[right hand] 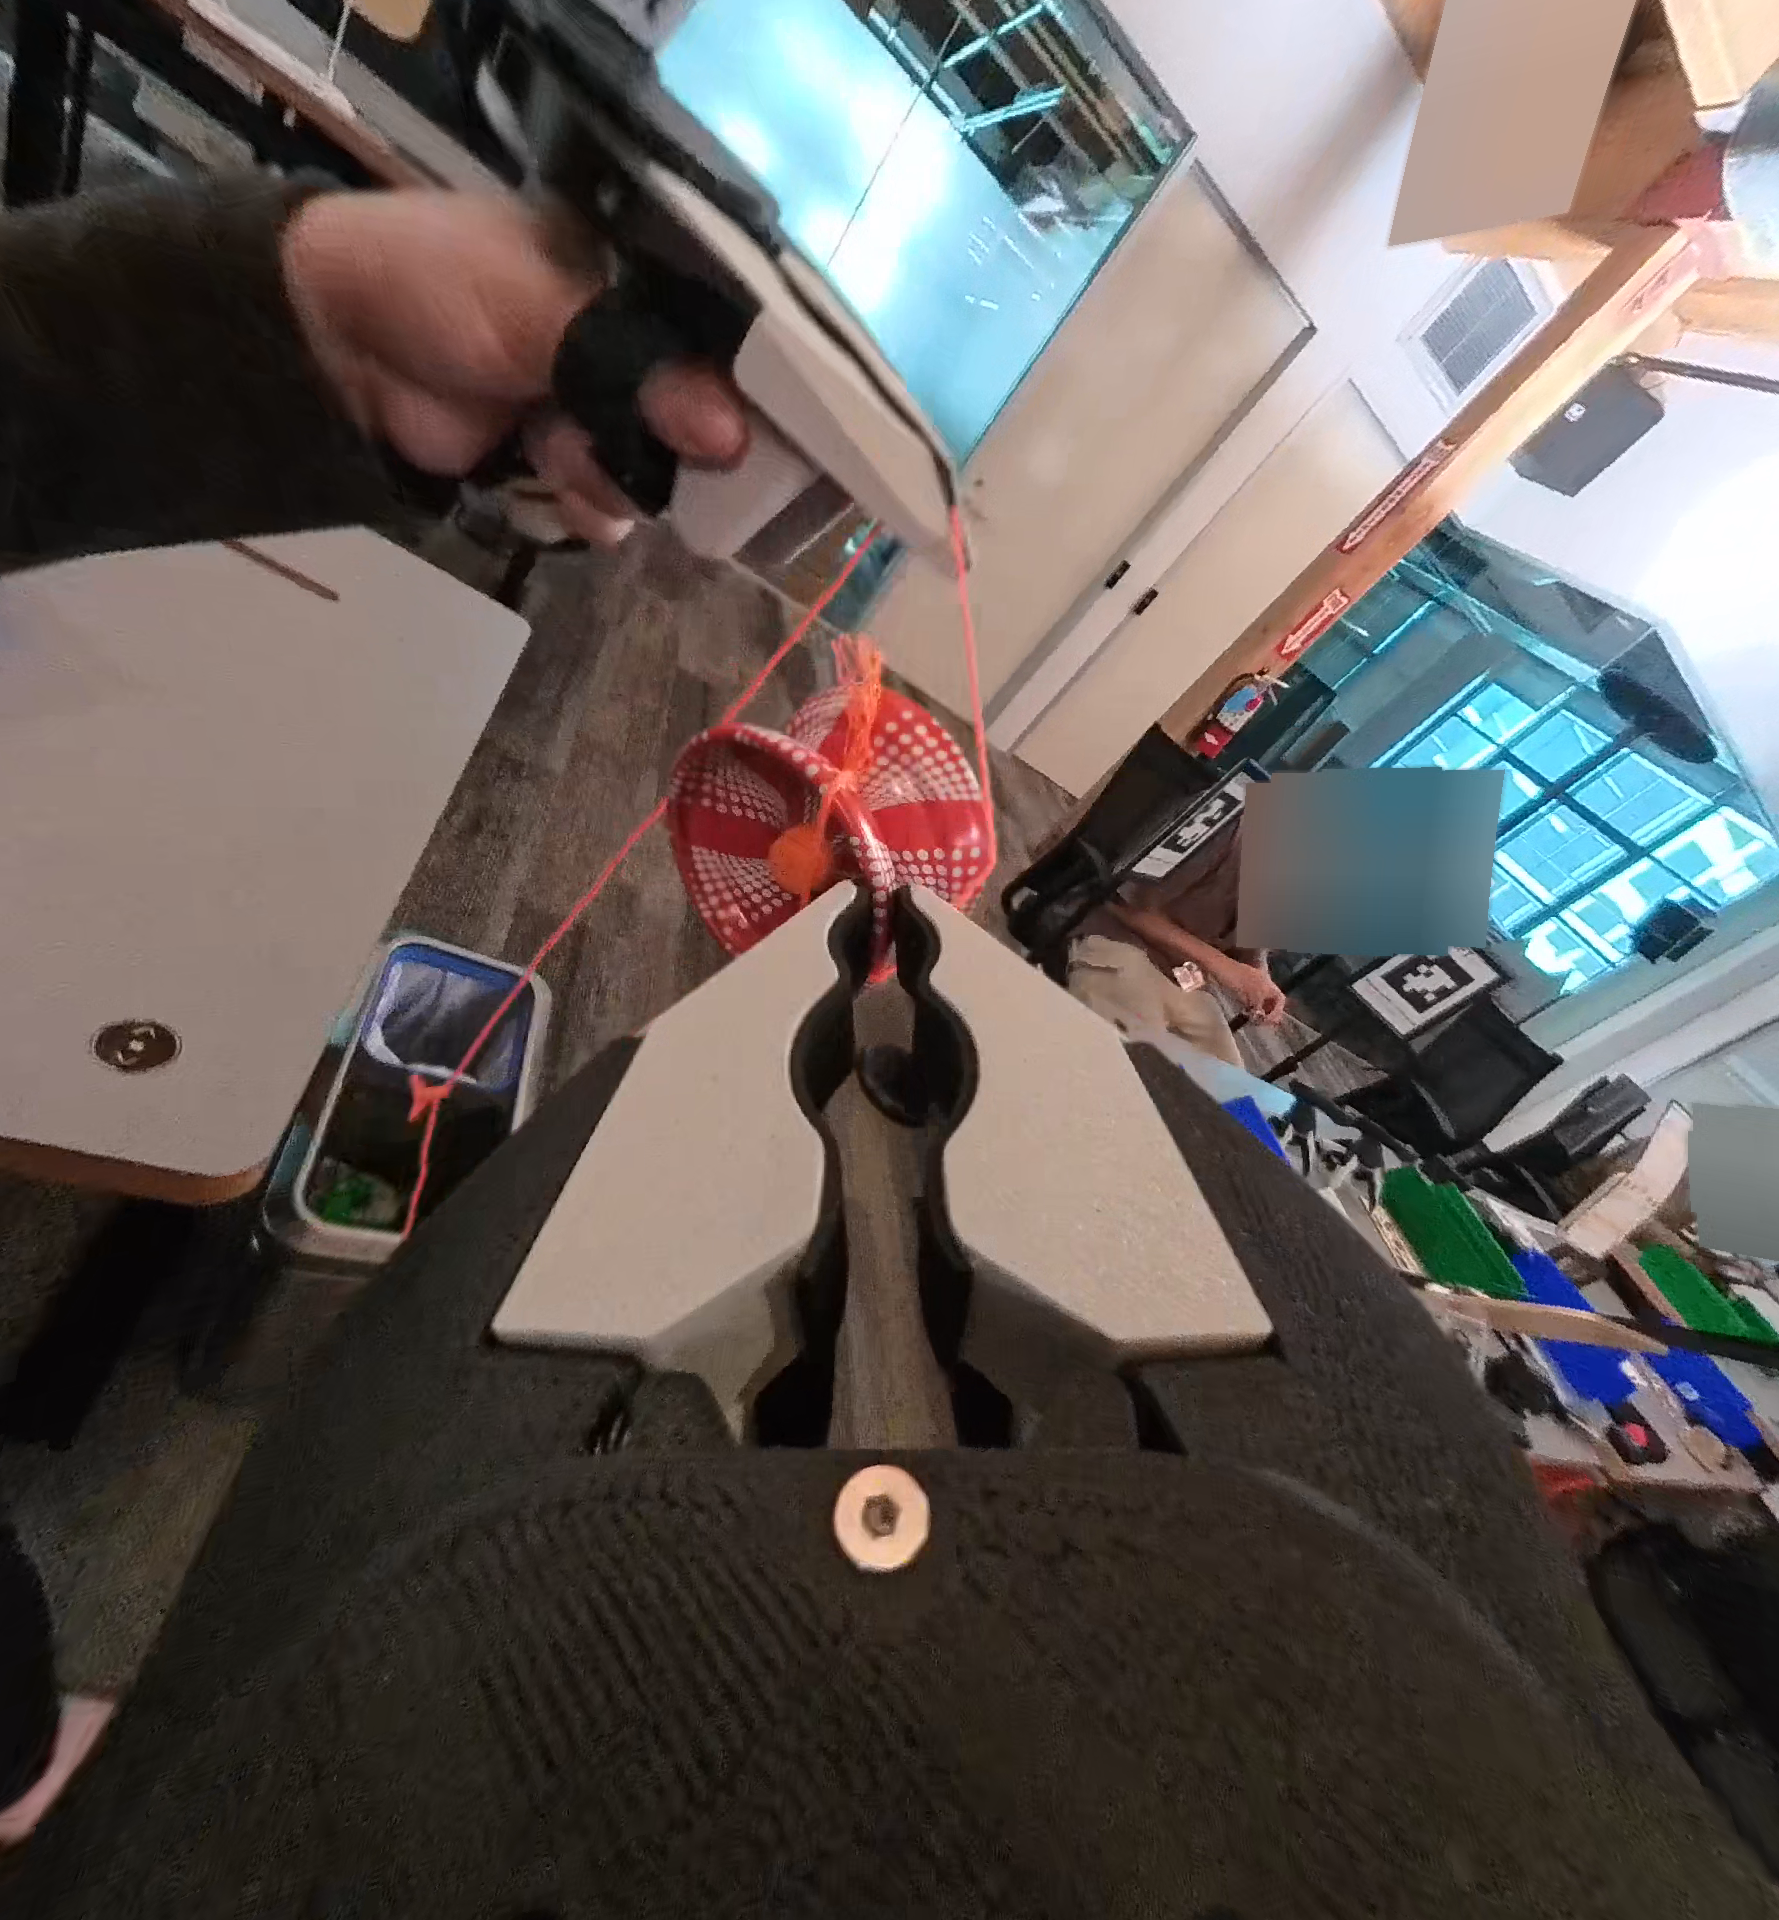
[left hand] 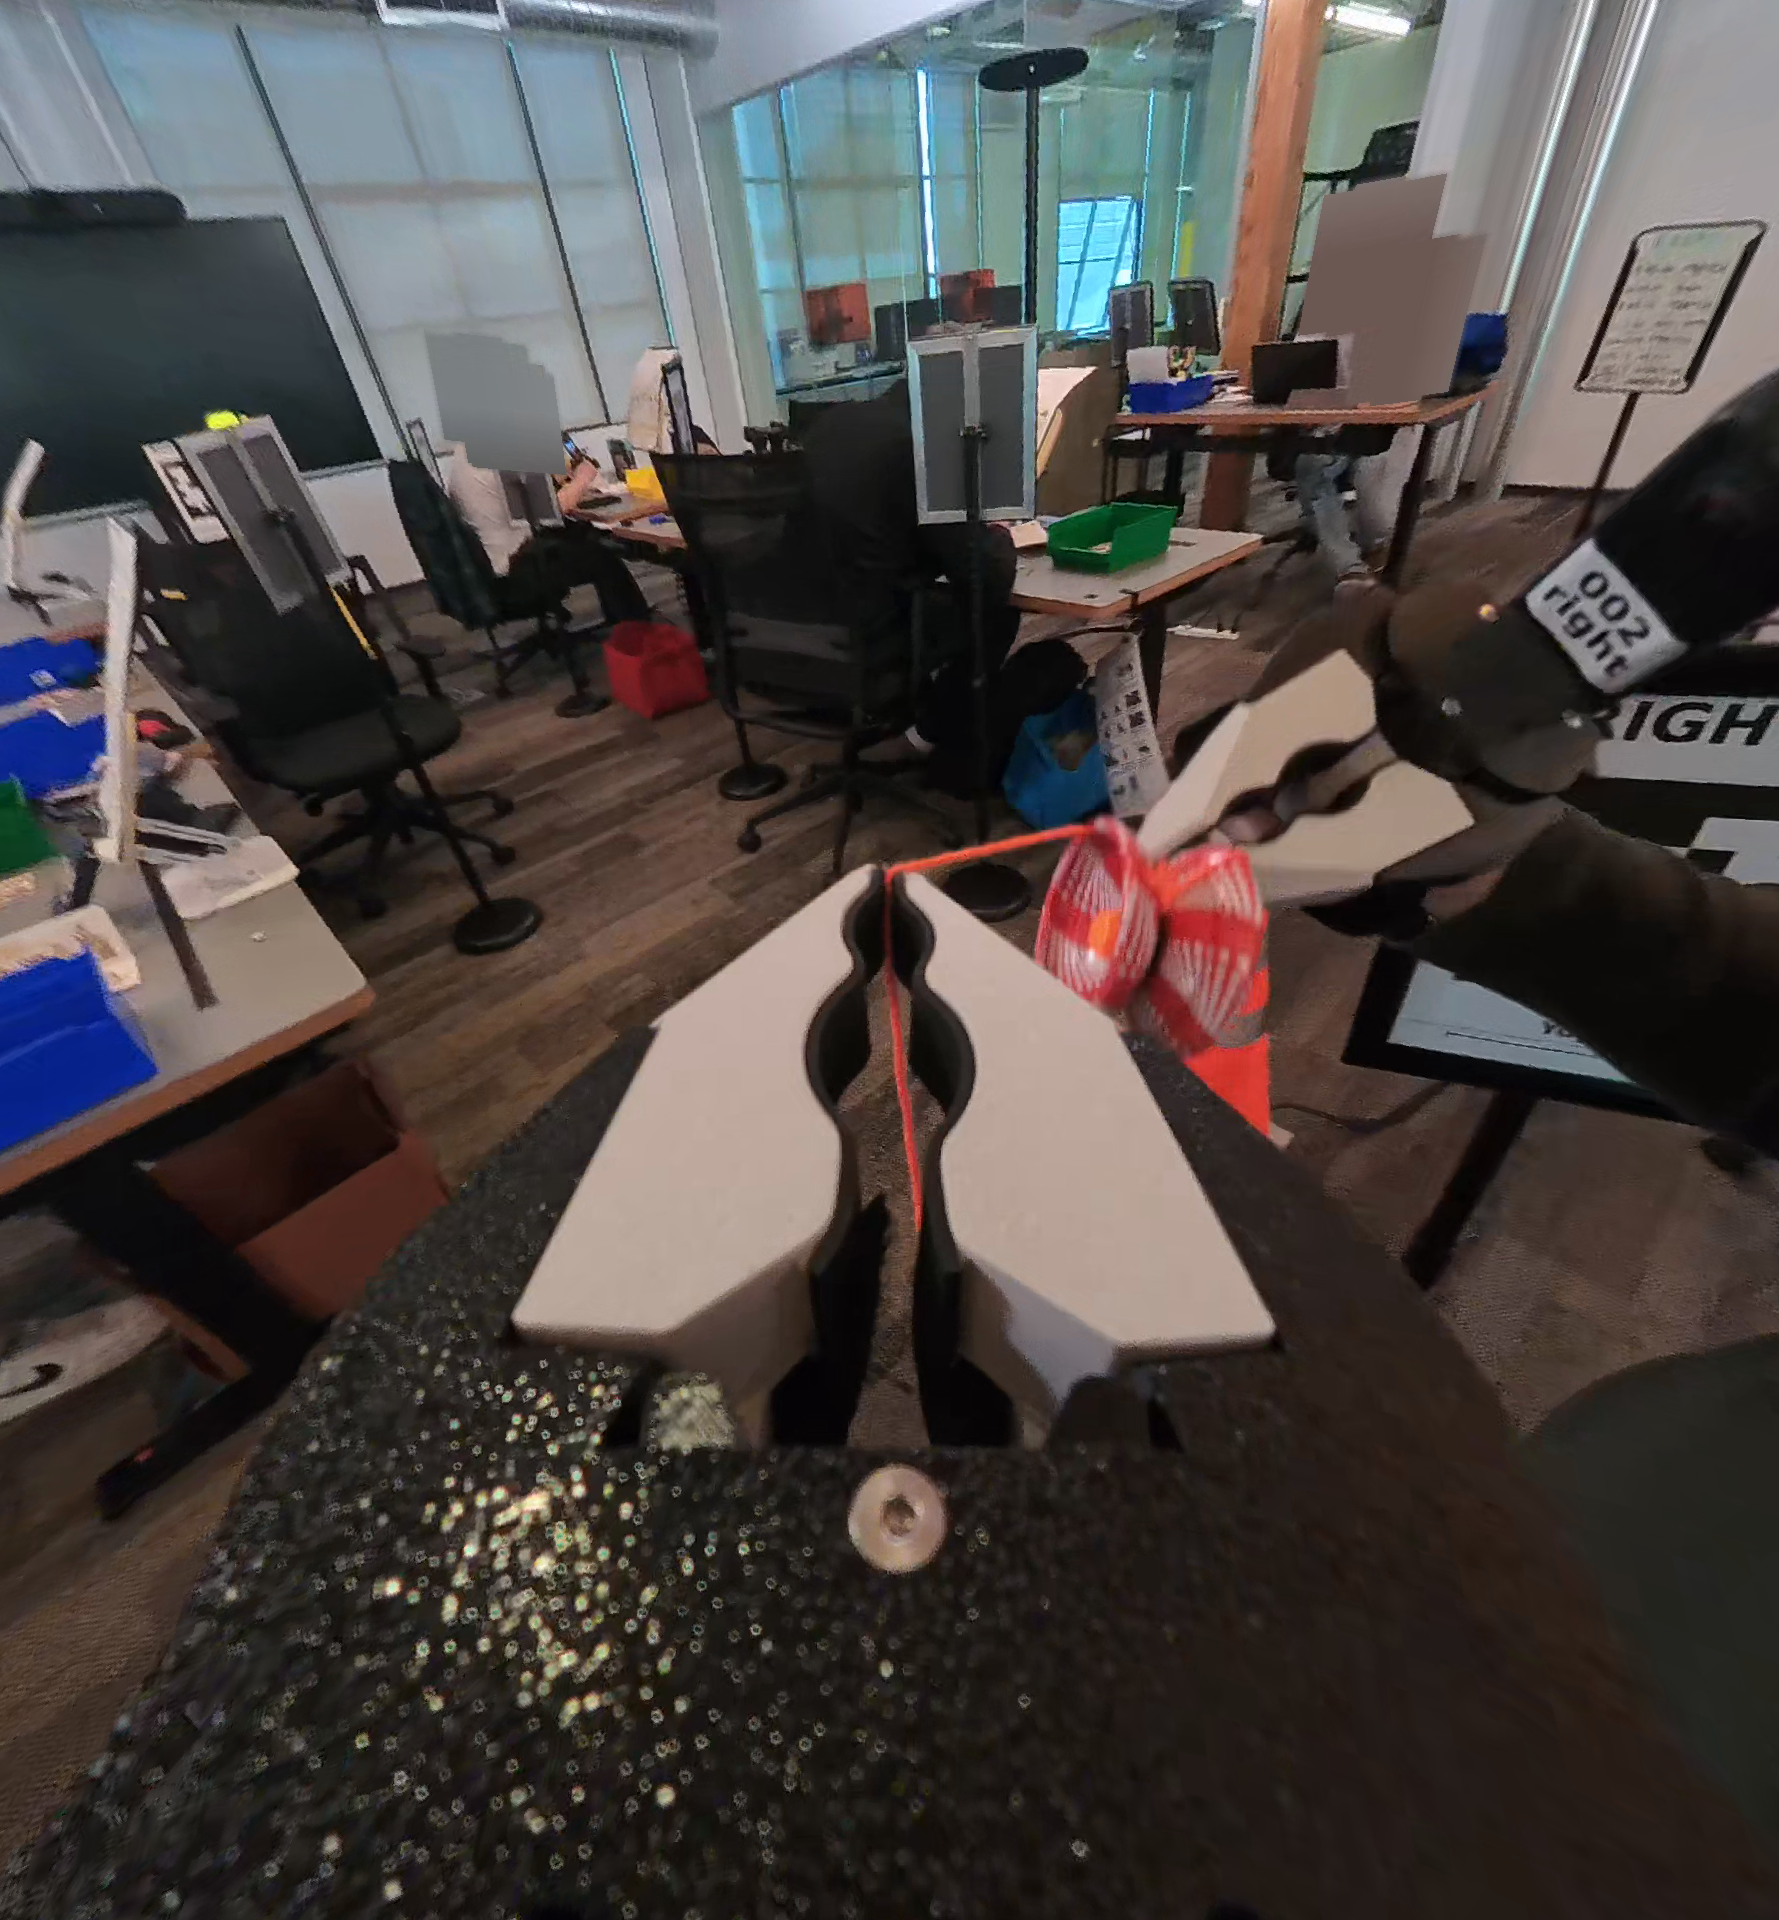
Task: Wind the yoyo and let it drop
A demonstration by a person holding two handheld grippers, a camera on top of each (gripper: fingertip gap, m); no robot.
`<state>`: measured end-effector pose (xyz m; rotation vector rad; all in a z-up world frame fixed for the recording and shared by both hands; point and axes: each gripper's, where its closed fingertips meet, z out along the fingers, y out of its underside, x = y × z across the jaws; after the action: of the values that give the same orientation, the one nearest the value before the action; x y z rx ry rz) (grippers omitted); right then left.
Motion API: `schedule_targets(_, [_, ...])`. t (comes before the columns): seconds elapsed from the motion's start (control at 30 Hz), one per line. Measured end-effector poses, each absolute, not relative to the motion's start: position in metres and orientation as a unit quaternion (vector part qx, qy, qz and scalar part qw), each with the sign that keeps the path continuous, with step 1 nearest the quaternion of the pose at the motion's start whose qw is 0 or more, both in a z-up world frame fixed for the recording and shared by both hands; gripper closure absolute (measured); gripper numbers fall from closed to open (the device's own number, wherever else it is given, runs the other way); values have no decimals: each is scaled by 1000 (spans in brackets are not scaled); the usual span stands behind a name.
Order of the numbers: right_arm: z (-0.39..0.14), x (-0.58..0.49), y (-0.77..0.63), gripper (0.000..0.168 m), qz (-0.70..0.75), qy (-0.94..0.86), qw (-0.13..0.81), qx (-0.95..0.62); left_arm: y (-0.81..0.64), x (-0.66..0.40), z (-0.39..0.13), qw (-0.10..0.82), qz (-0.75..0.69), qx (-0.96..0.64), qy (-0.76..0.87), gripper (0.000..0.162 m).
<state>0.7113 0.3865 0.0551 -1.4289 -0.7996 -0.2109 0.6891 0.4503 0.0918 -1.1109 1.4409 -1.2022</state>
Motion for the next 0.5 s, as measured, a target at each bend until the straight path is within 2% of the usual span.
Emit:
schedule_targets(0.2, [38,702,398,167,-124,-396,632,-654,436,693,116,486,-476,-410,608,162])
schedule_targets(0.37, [53,718,402,167,-114,-331,659,-666,418,679,113,493,-457,-391,629,162])
schedule_targets(0.5, [73,732,391,167,-48,-265,709,-652,410,661,80,419,-464,-404,668,162])
